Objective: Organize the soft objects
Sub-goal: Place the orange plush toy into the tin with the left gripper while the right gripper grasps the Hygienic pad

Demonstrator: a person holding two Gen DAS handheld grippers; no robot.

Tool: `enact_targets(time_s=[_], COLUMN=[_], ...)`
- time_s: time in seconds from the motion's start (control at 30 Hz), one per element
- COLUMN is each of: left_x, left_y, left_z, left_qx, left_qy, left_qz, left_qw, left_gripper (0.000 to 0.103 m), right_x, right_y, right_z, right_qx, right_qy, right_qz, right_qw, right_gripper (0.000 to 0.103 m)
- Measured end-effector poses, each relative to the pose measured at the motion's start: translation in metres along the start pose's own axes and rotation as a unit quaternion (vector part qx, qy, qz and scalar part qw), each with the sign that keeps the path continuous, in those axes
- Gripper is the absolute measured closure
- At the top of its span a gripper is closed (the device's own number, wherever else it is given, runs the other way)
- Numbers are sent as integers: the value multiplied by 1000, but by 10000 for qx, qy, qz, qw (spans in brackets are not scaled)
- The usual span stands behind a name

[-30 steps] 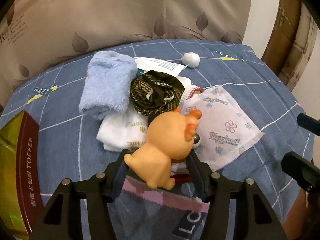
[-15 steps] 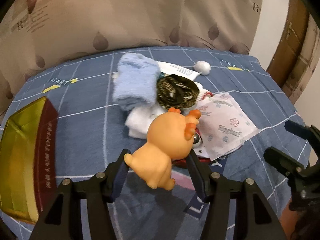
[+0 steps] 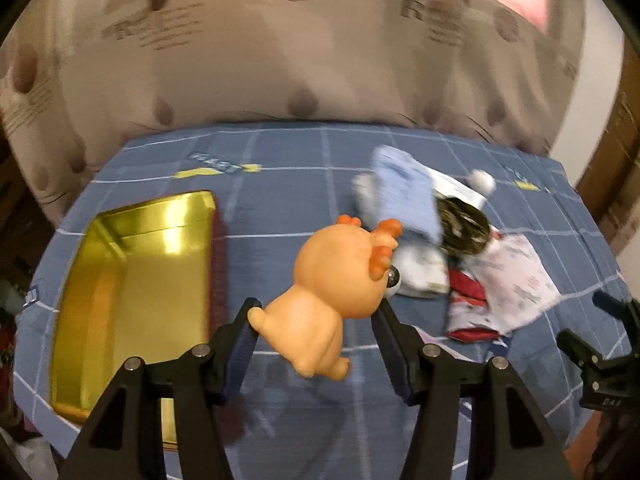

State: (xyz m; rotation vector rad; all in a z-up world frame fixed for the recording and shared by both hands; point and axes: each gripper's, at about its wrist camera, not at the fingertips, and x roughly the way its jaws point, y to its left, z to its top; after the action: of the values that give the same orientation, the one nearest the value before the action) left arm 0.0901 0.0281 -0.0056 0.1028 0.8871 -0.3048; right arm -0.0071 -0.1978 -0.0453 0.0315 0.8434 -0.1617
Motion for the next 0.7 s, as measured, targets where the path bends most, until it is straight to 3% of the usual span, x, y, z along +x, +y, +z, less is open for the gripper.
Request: enact_targets(time_s=[0.33,0.5,0.7], left_x=[-14,-13,-12], left_y=[65,86,106], left_z=[6,3,-3], left_qx=[-556,-684,-754], left_qy=[-210,-196,-127], left_qz=[467,682,936], left_qw=[9971,9951,9927], left_gripper=[45,45,45], right_x=[0,6,21], right_y=[0,1,28], right_z=[0,5,22], right_qx=[69,95,-437], right_qy=[-289,-400,-392], right_qz=[161,308,228], right_qw=[9994,9987,9980], right_gripper=[2,28,29])
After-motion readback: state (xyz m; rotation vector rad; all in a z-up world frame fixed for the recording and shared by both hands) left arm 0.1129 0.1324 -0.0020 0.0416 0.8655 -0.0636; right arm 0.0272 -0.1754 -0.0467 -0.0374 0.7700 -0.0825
